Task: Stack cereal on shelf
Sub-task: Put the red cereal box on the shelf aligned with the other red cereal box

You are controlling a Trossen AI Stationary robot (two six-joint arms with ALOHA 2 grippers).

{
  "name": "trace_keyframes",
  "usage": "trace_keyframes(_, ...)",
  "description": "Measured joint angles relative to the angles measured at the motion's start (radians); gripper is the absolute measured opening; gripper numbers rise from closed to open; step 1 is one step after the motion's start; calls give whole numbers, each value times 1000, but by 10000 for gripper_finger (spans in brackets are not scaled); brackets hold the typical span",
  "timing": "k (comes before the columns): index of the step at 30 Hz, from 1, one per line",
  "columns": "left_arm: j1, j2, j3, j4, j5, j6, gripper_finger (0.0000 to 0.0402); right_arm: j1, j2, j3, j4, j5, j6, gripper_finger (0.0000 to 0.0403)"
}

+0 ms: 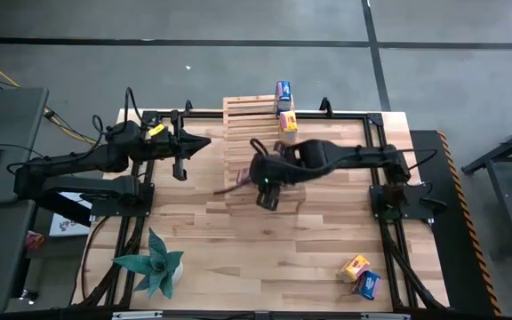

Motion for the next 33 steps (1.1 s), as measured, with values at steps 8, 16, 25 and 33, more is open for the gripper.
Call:
trace_keyframes(8, 0, 3, 0, -10, 0, 0, 0, -65, 1, 27, -40, -101, 109, 170)
trace_keyframes(16, 0, 2, 0, -7, 0, -10, 0, -92, 1, 27, -49, -64, 108, 170)
trace_keyframes(25, 0, 2, 0, -6, 0, -11, 0, -94, 1, 27, -43, -89, 133, 170)
trace_keyframes(33, 0, 2, 0, -6, 0, -10, 0, -94, 1, 27, -42, -81, 158, 171)
